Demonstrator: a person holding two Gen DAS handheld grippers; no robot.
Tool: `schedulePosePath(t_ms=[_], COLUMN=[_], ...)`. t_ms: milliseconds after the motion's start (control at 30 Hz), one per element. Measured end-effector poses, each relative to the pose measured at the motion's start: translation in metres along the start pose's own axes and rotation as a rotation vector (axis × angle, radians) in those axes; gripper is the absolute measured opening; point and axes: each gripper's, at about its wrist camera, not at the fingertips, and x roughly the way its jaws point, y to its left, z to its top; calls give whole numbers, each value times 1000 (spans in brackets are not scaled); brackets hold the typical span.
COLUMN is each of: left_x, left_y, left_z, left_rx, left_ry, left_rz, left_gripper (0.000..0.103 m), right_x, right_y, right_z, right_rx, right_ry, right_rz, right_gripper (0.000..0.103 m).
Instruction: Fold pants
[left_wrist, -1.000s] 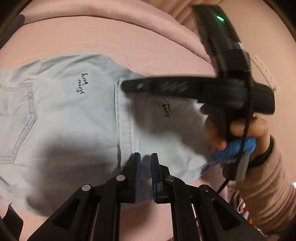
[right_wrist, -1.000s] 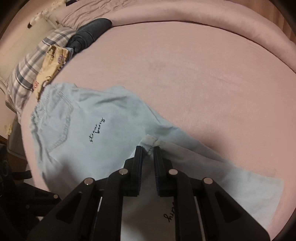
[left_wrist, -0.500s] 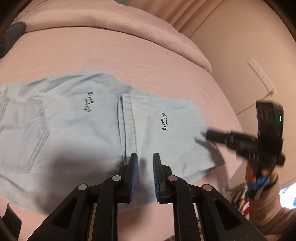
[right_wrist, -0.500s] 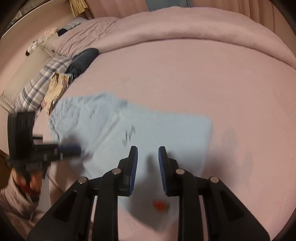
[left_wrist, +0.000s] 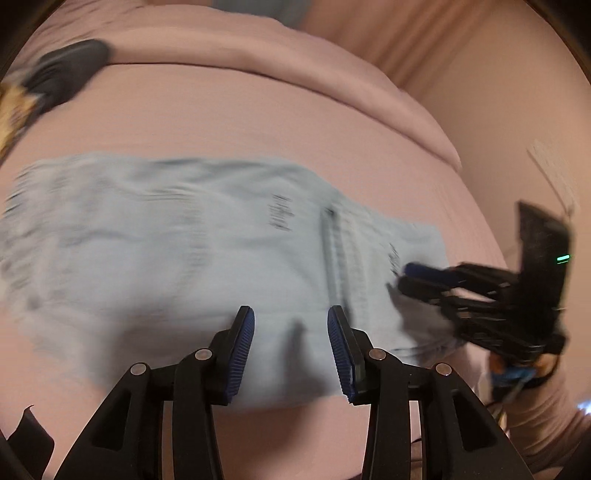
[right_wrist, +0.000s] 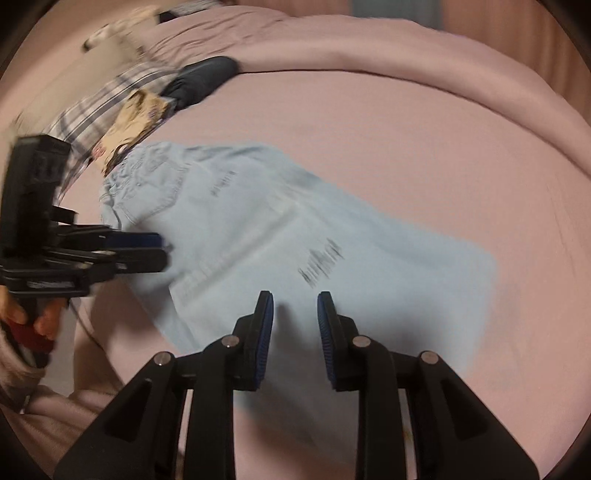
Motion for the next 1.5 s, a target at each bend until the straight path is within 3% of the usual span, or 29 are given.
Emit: schedulePosePath(t_ms=[167,233,367,533,600,667,933,1100,1167,1333,1433,1500], left_x=[-39,-52,-71,-87,-88,-88,-66,-52,-50,-48,-47,-46], left_y=[47,63,92,132,146,159,186,192,194,196,193,194], left_z=[-13,-20,-35,-52,-55,-58,-39,-22,-18,-15,-15,-19], left_rx=[-111,-160,-266,-450,-508,-583,-716,-742,-762,-797,-785,-787], left_ry=[-75,-100,-144,-206,-227,-260,-251,-211,-215,-255,-249,-243], left_rz=[56,68,72,27,17,-19,-104,-147,-161,-186,-140,-126], left_gripper=[40,40,40,41,60,70,70,92,93,93,73,47], right_x=[64,76,72,45,41,46,74,73,71,68,69,70], right_y=[36,47,49,69,78,96,172,191,193,189,186,183], right_z=[29,38,50,51,52,54,66,65,65,66,65,64], right_rx=[-94,-118,-86,-82,-85,-109,-153,-171,-177,-158,-148,-144], right_ry=[50,43,72,11,7,16,52,57,56,55,61,67], right_rz=[16,9,25,108,143,171,316,348,351,351,349,349], right_gripper=[13,18,17,19,20,20,20,21,21,21,21,21])
